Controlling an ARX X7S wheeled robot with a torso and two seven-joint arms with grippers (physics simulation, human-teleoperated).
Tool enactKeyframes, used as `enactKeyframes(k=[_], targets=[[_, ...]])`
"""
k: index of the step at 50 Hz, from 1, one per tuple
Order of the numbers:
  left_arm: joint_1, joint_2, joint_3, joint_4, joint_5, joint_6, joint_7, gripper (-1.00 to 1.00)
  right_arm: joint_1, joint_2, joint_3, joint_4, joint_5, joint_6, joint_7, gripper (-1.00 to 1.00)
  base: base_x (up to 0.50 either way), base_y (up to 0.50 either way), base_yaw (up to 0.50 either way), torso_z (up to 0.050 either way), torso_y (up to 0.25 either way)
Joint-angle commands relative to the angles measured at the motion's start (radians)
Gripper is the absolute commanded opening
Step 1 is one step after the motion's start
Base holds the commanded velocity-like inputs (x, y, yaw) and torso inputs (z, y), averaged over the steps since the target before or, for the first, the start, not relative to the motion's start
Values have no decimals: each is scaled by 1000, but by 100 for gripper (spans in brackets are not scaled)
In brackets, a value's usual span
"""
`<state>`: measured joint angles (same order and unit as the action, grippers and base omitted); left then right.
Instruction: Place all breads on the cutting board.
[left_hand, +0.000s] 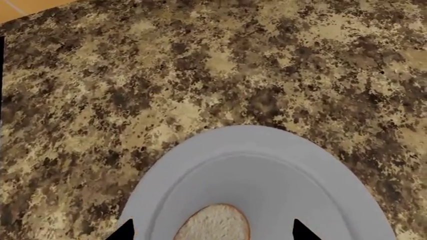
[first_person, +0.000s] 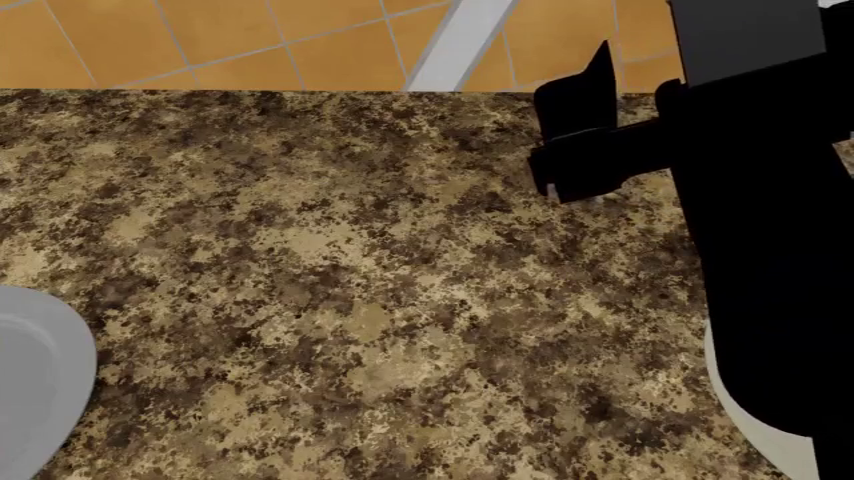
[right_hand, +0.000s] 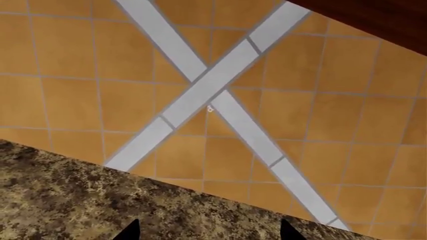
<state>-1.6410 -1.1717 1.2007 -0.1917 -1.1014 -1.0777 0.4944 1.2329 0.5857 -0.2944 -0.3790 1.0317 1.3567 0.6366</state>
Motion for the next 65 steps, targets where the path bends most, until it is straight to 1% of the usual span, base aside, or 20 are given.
enactKeyframes(k=[1, 30, 47, 65], targets=[[31, 7, -26, -64, -53, 21, -8, 100, 5, 0, -6, 2, 8, 2, 7, 100, 0, 0, 0, 0, 0], [142, 3, 1, -62, -43, 91, -49, 100, -5, 7, -14, 4, 21, -14, 18, 100, 0, 0, 0, 0, 0], [185, 16, 9, -73, -51, 109, -64, 100, -6, 14, -16, 4, 30, -20, 24, 100, 0, 0, 0, 0, 0], [229, 35, 25, -115, -26, 148, -72, 100, -4, 14, -26, 10, 33, -30, 28, 100, 0, 0, 0, 0, 0]])
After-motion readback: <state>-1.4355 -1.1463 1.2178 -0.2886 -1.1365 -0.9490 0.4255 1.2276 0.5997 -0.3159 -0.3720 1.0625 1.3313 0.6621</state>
